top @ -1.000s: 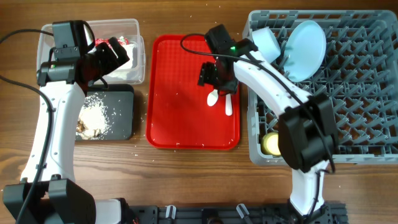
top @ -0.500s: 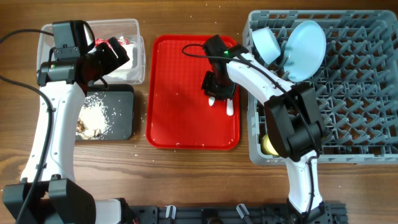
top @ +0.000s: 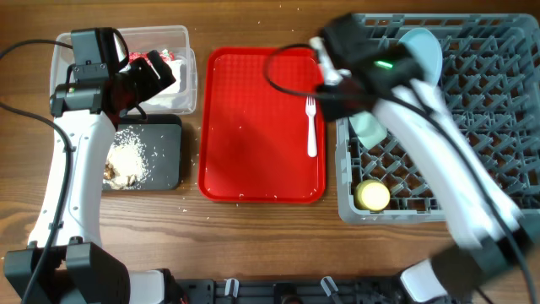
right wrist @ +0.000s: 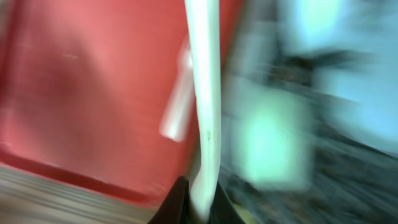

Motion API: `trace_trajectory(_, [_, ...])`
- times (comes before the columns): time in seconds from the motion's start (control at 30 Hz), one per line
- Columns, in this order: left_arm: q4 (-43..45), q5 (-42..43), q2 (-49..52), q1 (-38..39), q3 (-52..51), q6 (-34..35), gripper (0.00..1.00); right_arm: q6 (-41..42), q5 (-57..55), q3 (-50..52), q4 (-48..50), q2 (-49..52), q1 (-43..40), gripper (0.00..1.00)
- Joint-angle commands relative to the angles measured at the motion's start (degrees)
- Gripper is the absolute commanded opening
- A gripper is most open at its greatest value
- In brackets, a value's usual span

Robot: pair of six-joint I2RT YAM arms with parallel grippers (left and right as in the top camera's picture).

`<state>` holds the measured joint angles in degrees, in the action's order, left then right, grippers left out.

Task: Sort waste into correct bins and load items into the dishwasher rack
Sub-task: 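Grasp the white spoon and place it in the rack, then grasp the white fork and place it in the rack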

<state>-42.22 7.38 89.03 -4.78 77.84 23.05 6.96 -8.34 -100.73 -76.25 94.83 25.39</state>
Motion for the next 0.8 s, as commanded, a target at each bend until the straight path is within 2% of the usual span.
trace_trajectory(0.0, [0.1, 0.1, 0.0, -0.1, 0.1, -0.1, 1.00, -5.3, -11.8, 0.1, -4.9, -2.2, -3.4, 0.04])
trace_trajectory(0.13, [0.1, 0.1, 0.0, -0.1, 0.1, -0.1, 1.00, -5.6, -10.4, 8.1, -6.3, -2.0, -10.8, 0.05])
trace_trajectory(0.2, [0.1, 0.1, 0.0, -0.1, 0.1, -0.1, 1.00, -9.8, -5.9, 14.6, -5.9, -2.0, -14.2, 0.04])
trace_trajectory(0.27, [0.1, 0.1, 0.0, -0.1, 0.1, -0.1, 1.00, -9.7, -5.0, 19.4, -4.8, -2.0, -16.6, 0.05])
trace_trajectory(0.3, [0.1, 0.1, 0.0, -0.1, 0.1, -0.1, 1.00, -9.5, -5.0, 21.1, -4.0, -2.0, -17.5, 0.11])
trace_trajectory(0.33, [0.1, 0.1, 0.0, -0.1, 0.1, -0.1, 1.00, -9.2, -5.0, 21.6, -3.5, -2.0, -17.6, 0.31])
trace_trajectory(0.37, [0.1, 0.1, 0.0, -0.1, 0.1, -0.1, 1.00, -8.4, -5.1, 21.6, -3.2, -2.0, -17.6, 0.79])
trace_trajectory(0.4, [0.1, 0.1, 0.0, -0.1, 0.1, -0.1, 1.00, -7.3, -5.0, 21.6, -2.6, -2.1, -17.6, 1.00])
trace_trajectory(0.47, [0.1, 0.1, 0.0, -0.1, 0.1, -0.1, 1.00, -5.3, -4.5, 19.8, -2.1, -2.1, -17.6, 1.00])
trace_trajectory(0.6, [0.1, 0.1, 0.0, -0.1, 0.1, -0.1, 1.00, -5.2, 10.6, 3.9, -1.2, -2.1, -17.6, 1.00])
trace_trajectory(0.7, [0.1, 0.1, 0.0, -0.1, 0.1, -0.1, 1.00, -5.3, 39.6, -0.1, 10.7, -2.1, -17.6, 1.00])
trace_trajectory(0.77, [0.1, 0.1, 0.0, -0.1, 0.1, -0.1, 1.00, -4.5, 51.4, 0.4, 19.4, -1.4, -16.8, 1.00])
